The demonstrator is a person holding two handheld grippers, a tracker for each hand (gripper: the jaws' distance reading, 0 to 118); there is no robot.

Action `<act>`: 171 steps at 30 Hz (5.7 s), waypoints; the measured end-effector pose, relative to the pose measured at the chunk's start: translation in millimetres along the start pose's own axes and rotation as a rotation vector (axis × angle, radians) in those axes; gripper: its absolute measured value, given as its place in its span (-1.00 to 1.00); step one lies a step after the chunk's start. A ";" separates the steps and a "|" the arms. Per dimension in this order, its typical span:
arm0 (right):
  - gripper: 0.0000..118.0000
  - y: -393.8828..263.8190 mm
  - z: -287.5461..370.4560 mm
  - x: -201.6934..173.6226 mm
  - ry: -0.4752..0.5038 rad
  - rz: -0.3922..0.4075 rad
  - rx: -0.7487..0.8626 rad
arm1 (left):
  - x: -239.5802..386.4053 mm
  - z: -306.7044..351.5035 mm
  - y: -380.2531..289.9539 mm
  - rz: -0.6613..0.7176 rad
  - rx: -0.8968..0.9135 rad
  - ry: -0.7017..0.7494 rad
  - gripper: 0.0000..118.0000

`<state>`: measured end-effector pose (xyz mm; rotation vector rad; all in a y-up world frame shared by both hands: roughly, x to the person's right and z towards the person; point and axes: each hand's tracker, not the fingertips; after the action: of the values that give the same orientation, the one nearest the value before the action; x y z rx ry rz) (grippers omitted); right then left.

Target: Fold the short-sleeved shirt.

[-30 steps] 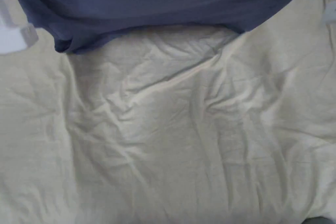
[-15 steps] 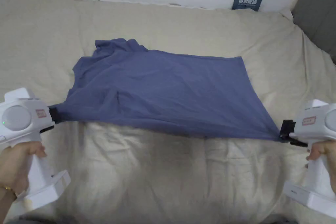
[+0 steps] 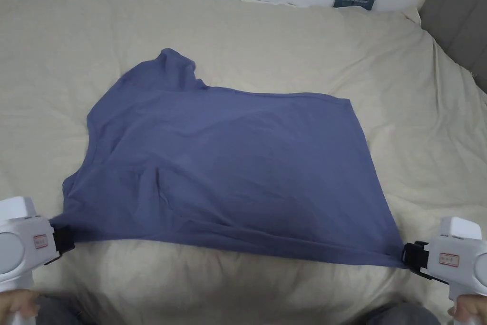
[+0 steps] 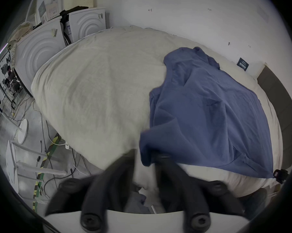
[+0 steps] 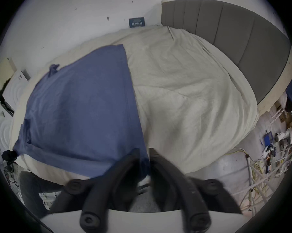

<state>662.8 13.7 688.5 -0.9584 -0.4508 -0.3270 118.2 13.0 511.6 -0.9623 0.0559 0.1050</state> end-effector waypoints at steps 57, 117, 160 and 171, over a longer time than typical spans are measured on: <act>-0.98 13.8 103.6 -86.3 0.152 0.117 0.514 | -2.6 -44.1 25.6 -0.056 -0.189 -0.002 0.38; -0.85 254.8 -121.5 -70.1 0.036 -0.057 -0.077 | 113.3 -85.3 206.1 -0.079 0.134 -0.063 -0.82; -0.98 59.7 128.7 -112.7 0.235 0.182 0.717 | 98.4 112.9 77.9 -0.260 0.641 -0.170 -1.00; -0.98 68.5 97.4 -110.3 0.219 0.180 0.632 | 83.2 -13.8 178.7 -0.261 0.119 -0.102 1.00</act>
<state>577.7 140.0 632.4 -0.3362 -0.2376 -0.1082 180.4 108.4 350.1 -0.8363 -0.1556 -0.0889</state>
